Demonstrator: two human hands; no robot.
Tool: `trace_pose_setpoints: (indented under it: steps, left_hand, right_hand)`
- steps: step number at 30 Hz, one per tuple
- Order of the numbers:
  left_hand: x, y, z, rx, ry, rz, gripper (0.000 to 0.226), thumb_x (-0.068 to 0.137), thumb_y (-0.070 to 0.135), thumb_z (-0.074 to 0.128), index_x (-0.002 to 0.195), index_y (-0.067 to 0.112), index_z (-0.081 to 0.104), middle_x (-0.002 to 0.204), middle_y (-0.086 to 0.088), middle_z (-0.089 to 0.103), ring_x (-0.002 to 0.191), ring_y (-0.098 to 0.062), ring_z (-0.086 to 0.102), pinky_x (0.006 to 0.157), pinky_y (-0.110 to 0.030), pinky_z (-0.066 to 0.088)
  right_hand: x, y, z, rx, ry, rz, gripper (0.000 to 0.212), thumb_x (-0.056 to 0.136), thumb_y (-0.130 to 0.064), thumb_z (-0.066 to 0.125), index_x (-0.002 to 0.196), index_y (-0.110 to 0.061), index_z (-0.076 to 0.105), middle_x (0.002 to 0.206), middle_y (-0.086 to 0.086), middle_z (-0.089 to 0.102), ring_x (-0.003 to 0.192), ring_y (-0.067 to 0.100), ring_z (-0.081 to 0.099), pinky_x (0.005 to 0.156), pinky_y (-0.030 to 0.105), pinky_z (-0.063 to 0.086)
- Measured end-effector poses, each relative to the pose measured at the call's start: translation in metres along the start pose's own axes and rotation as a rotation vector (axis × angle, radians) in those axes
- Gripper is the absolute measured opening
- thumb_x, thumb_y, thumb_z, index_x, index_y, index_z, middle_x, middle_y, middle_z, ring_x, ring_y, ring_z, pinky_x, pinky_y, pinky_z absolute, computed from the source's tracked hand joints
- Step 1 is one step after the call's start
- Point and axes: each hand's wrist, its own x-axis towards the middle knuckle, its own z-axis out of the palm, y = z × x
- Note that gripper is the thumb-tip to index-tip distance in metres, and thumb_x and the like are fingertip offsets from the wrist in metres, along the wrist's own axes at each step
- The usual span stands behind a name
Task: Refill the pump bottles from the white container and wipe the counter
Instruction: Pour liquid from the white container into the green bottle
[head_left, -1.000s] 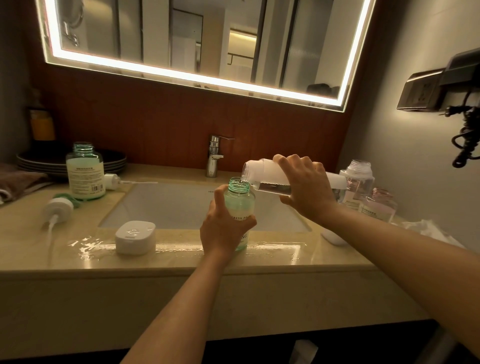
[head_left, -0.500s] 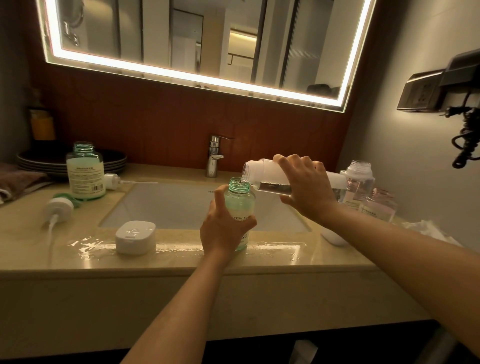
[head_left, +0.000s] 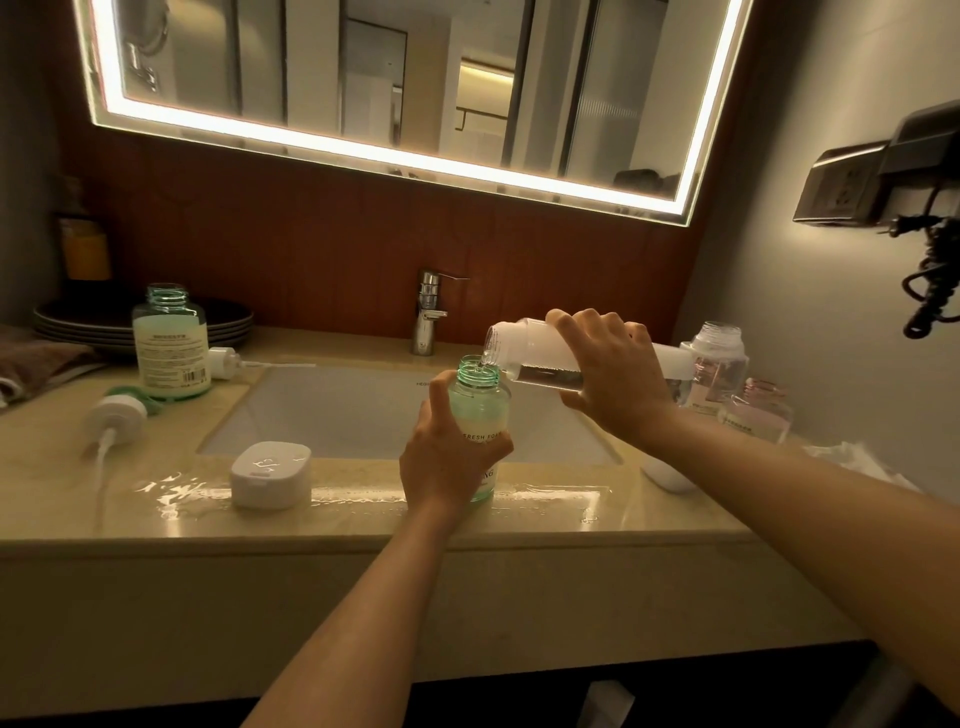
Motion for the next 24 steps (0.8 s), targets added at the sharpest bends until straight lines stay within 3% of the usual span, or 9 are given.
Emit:
trace_pose_setpoints:
  steps: [4, 11, 21, 24]
  left_hand:
    - [-0.0003, 0.0003, -0.0006, 0.002, -0.004, 0.001, 0.081, 0.066, 0.039, 0.076, 0.116, 0.036, 0.013, 0.114, -0.008, 0.055, 0.084, -0.015, 0.047, 0.068, -0.027, 0.044]
    - [0.0001, 0.0004, -0.0009, 0.006, -0.01, -0.005, 0.08, 0.067, 0.04, 0.076, 0.116, 0.036, 0.012, 0.116, -0.007, 0.055, 0.086, -0.014, 0.046, 0.07, -0.026, 0.043]
    - [0.0003, -0.0003, -0.0007, 0.02, -0.01, 0.005, 0.083, 0.067, 0.041, 0.076, 0.122, 0.033, 0.014, 0.117, -0.006, 0.055, 0.086, -0.012, 0.046, 0.068, -0.024, 0.041]
    - [0.0003, 0.0002, -0.0011, 0.009, -0.01, 0.0, 0.082, 0.066, 0.039, 0.077, 0.118, 0.035, 0.013, 0.117, -0.006, 0.055, 0.086, -0.013, 0.046, 0.068, -0.024, 0.042]
  right_hand:
    - [-0.0001, -0.0001, 0.0008, -0.002, 0.001, -0.009, 0.087, 0.047, -0.019, 0.089, 0.117, -0.015, 0.038, 0.098, 0.016, 0.062, 0.083, 0.034, 0.06, 0.074, 0.05, 0.05]
    - [-0.0003, -0.0003, -0.0001, -0.006, -0.013, 0.007, 0.081, 0.047, -0.019, 0.09, 0.117, -0.01, 0.05, 0.098, 0.016, 0.062, 0.083, 0.035, 0.06, 0.074, 0.051, 0.05]
    - [0.0008, 0.0002, -0.0006, -0.014, -0.016, -0.01, 0.086, 0.049, -0.02, 0.089, 0.118, -0.017, 0.037, 0.1, 0.016, 0.062, 0.086, 0.034, 0.06, 0.077, 0.05, 0.049]
    - [0.001, 0.0005, -0.0016, -0.023, -0.031, -0.004, 0.084, 0.05, -0.019, 0.088, 0.119, -0.014, 0.042, 0.102, 0.016, 0.061, 0.087, 0.035, 0.059, 0.078, 0.051, 0.049]
